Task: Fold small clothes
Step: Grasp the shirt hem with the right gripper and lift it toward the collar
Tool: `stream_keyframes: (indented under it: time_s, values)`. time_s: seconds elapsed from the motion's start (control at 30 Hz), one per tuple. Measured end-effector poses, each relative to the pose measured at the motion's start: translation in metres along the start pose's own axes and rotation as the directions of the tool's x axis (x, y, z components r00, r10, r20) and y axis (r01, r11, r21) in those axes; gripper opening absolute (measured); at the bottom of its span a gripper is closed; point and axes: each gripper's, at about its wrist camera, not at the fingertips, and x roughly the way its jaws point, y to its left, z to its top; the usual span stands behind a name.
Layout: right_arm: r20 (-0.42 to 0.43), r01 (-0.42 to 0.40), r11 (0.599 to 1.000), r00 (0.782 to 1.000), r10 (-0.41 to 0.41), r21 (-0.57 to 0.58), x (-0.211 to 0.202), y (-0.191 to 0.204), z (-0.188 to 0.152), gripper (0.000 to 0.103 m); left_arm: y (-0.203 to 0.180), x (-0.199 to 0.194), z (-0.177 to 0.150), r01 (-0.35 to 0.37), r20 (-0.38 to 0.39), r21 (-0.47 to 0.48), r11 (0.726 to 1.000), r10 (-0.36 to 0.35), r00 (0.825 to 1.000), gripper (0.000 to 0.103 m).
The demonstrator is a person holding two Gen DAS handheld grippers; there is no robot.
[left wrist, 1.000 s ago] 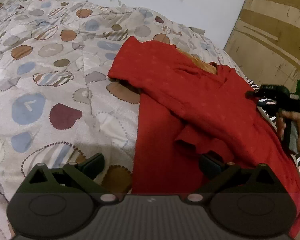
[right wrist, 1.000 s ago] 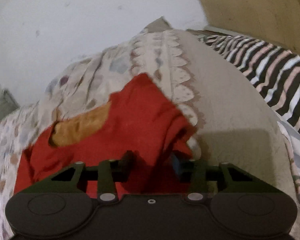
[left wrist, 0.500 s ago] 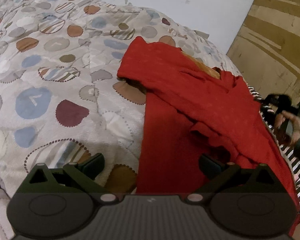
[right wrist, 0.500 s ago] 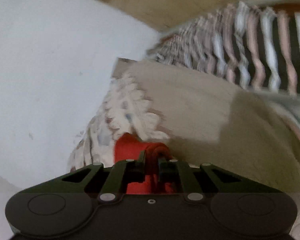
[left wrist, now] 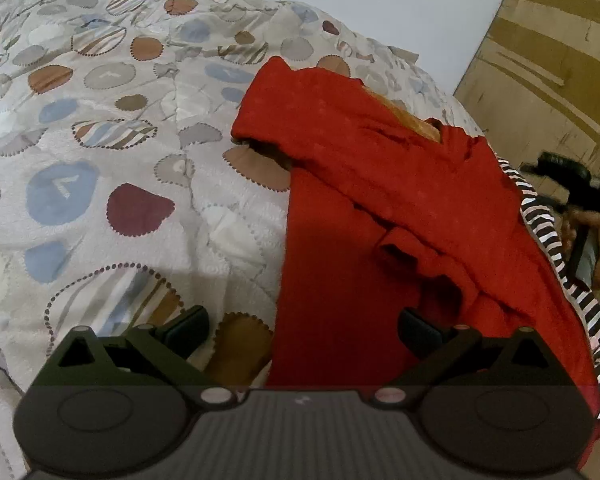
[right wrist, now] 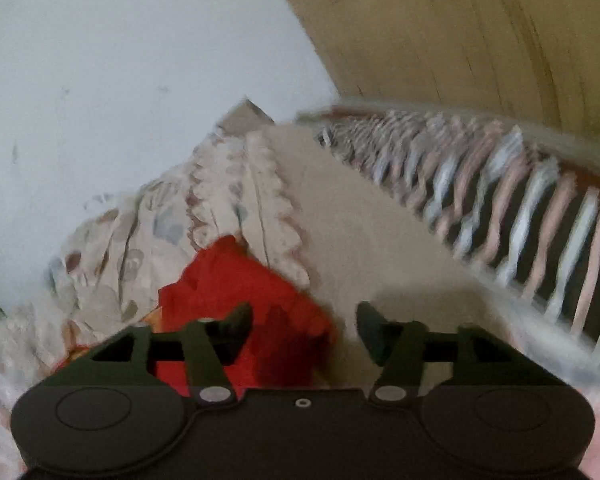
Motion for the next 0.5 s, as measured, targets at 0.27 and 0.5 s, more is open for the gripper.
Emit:
stream_keyframes:
  time_s: [0.27, 0.5]
  values:
    - [-0.083, -0.135, 0.975, 0.989, 0.122, -0.174, 0.058, 0.058, 0.003, 0.067, 0.000, 0.004, 0.002, -0.011, -0.014, -0.005, 1.000, 0.011, 1.000, 0.102]
    - [-0.099, -0.086, 0.994, 0.992, 0.080, -0.060, 0.097, 0.056, 0.007, 0.062, 0.000, 0.006, 0.004, -0.007, -0.025, -0.013, 1.000, 0.006, 1.000, 0.102]
